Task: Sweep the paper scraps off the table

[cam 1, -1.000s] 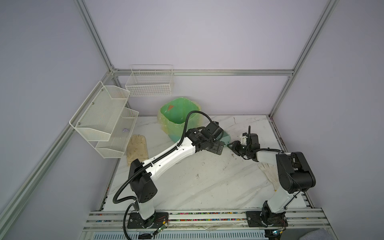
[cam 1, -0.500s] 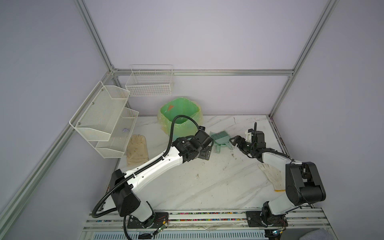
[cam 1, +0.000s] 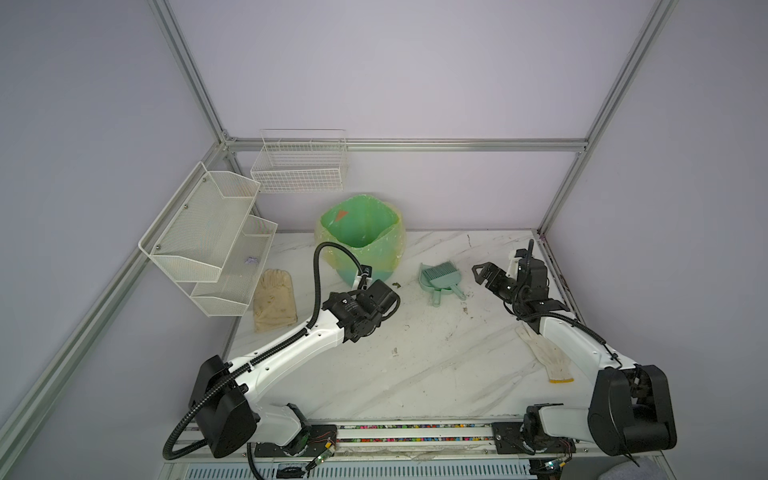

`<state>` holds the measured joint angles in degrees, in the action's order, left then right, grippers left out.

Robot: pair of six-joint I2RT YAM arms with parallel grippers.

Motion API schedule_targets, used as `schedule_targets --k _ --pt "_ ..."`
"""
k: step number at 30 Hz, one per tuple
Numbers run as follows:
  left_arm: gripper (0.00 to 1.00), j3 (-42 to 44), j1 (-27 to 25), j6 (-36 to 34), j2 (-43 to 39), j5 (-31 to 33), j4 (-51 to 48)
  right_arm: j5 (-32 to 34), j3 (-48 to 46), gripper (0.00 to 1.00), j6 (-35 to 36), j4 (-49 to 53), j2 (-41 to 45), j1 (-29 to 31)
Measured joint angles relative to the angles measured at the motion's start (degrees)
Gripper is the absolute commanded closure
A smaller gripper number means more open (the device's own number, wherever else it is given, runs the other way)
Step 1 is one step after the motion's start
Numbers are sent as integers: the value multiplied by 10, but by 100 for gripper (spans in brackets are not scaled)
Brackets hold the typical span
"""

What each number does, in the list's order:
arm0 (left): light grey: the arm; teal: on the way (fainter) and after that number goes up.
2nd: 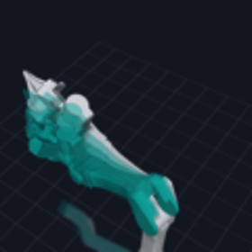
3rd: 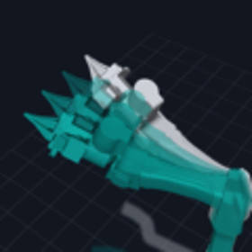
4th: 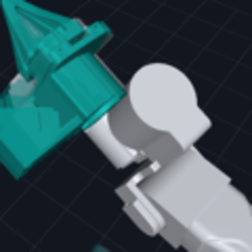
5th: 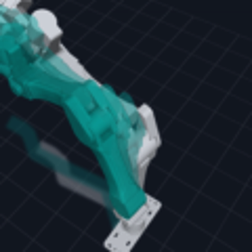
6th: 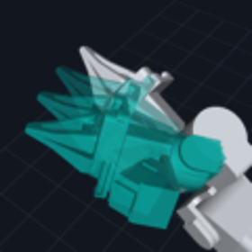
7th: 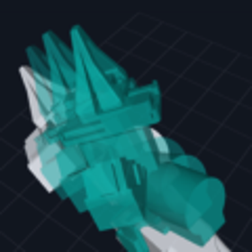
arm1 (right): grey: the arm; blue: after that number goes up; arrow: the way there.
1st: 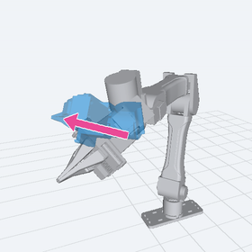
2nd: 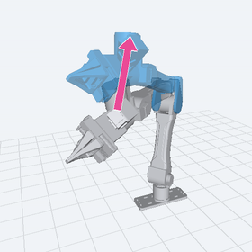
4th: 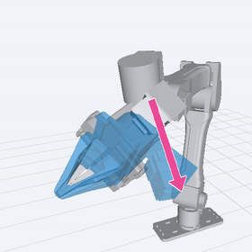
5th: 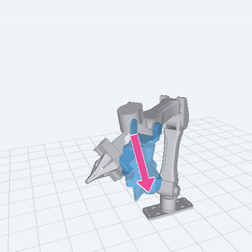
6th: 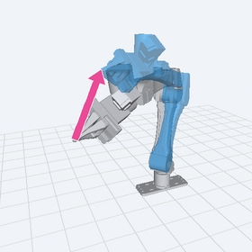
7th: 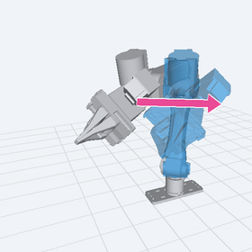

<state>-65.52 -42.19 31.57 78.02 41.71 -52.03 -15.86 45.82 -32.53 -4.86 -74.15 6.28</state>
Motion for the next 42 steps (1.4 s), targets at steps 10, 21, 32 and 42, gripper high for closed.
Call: schedule_targets --k 10,21,32,42 --pt "0 162 125 -71 -79 -31 176 73 0 3 13 5 45 -2" --pt "0 293 196 -128 -134 7 414 151 -11 3 32 5 45 -2" --pt "0 420 252 -229 -116 55 718 282 -35 3 50 -4 55 -2" --pt "0 494 346 -263 -15 -57 953 405 -128 3 23 -50 152 -2"
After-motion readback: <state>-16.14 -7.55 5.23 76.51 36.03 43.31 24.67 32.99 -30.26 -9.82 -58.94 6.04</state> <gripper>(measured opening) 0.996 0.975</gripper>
